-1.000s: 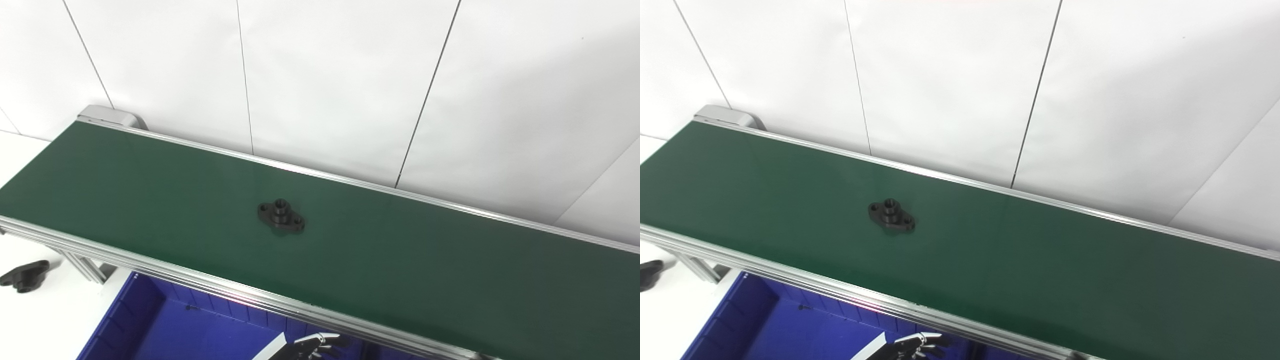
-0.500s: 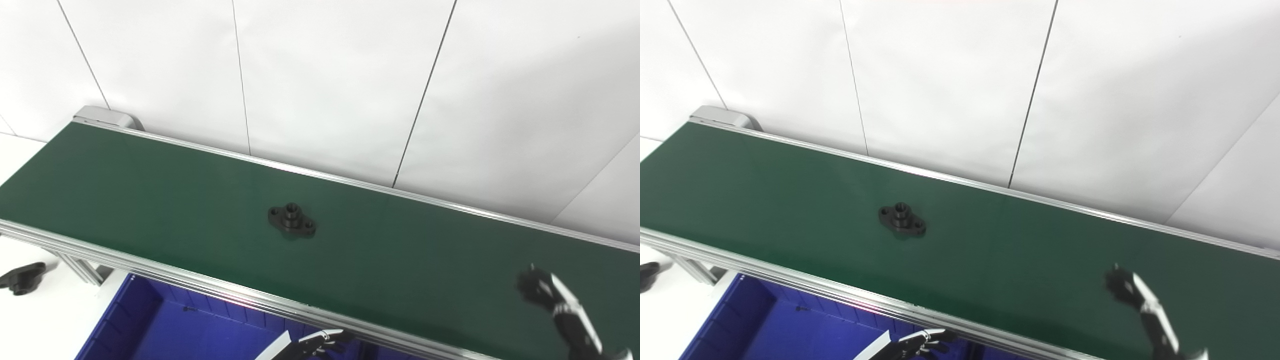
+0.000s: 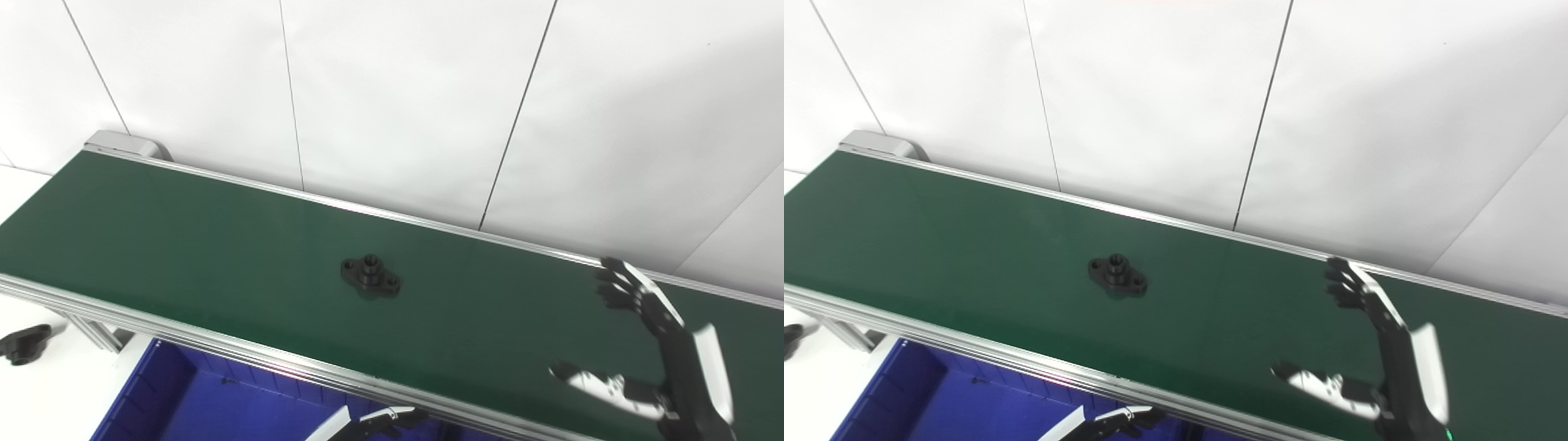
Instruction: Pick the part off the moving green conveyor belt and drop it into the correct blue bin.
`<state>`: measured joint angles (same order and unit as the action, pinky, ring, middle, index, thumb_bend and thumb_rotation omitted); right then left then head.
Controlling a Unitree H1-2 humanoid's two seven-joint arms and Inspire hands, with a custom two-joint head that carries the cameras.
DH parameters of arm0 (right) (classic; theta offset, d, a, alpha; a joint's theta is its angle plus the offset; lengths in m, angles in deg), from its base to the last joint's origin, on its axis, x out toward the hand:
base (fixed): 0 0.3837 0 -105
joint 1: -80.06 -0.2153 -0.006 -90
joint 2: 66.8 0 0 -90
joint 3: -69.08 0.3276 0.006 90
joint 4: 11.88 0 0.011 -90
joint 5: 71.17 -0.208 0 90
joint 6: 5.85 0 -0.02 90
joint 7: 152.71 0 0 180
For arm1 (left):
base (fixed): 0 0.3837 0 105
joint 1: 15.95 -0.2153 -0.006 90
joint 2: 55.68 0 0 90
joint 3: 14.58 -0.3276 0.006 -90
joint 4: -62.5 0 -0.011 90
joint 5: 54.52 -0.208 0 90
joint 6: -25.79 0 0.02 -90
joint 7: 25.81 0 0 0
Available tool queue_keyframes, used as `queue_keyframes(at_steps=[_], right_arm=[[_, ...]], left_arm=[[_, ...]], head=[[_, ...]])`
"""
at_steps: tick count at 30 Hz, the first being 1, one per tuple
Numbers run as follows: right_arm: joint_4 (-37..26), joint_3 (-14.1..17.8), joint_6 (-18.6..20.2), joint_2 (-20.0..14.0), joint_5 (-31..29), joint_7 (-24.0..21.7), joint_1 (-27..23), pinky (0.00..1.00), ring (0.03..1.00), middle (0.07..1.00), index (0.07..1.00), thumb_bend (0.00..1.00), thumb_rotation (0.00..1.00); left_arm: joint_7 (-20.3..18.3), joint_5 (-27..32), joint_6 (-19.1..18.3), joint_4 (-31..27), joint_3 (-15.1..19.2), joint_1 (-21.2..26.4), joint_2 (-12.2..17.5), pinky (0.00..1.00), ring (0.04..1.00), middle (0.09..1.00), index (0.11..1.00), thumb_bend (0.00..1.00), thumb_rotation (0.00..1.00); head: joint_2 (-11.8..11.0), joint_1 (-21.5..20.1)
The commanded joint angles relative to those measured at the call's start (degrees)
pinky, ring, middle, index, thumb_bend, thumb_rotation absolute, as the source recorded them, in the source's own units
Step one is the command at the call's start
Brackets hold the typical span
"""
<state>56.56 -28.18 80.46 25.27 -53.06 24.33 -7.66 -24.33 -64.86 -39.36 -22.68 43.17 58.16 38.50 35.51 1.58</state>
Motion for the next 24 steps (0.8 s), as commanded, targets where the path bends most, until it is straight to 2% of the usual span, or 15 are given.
queue_keyframes(at_steps=[1, 8, 10, 13, 16, 24], right_arm=[[0.72, -0.50, 1.90, 0.54, 2.42, -0.76, -2.77, 0.66, 0.737, 0.785, 0.831, 0.78, 0.20], [0.53, -2.13, 8.21, 3.13, 6.44, -3.62, -7.31, 0.65, 0.715, 0.771, 0.825, 0.80, 0.19], [0.82, -2.67, 8.37, 3.34, 7.50, -3.95, -7.80, 0.64, 0.713, 0.770, 0.826, 0.80, 0.20], [1.71, -3.51, 8.51, 3.92, 8.49, -4.52, -8.83, 0.63, 0.719, 0.775, 0.828, 0.80, 0.20], [2.72, -4.48, 10.03, 4.56, 10.34, -5.64, -10.83, 0.64, 0.729, 0.790, 0.832, 0.80, 0.22], [5.84, -5.62, 12.96, 5.75, 12.46, -6.90, -14.50, 0.65, 0.733, 0.781, 0.834, 0.82, 0.20]], left_arm=[[-0.59, 1.57, 2.07, -1.21, 0.53, -0.17, 0.33, 0.79, 0.852, 0.879, 0.853, 0.88, 0.32], [-3.92, 3.67, 2.04, -5.58, 2.39, -2.99, 0.52, 0.80, 0.849, 0.875, 0.850, 0.90, 0.36], [-5.17, 3.98, 2.06, -5.69, 2.83, -3.45, 0.29, 0.79, 0.852, 0.877, 0.854, 0.90, 0.36], [-5.89, 3.34, 2.01, -6.27, 3.66, -4.13, 0.10, 0.79, 0.849, 0.873, 0.852, 0.90, 0.35], [-7.34, 4.03, 2.02, -7.14, 4.34, -4.65, 0.40, 0.78, 0.850, 0.876, 0.856, 0.90, 0.38], [-11.00, 4.85, 2.02, -8.18, 5.99, -5.62, 0.70, 0.80, 0.868, 0.895, 0.874, 0.88, 0.36]], head=[[-0.22, -0.08], [0.81, -0.23], [0.38, -0.32], [1.00, -0.70], [1.31, -1.47], [1.65, -2.25]])
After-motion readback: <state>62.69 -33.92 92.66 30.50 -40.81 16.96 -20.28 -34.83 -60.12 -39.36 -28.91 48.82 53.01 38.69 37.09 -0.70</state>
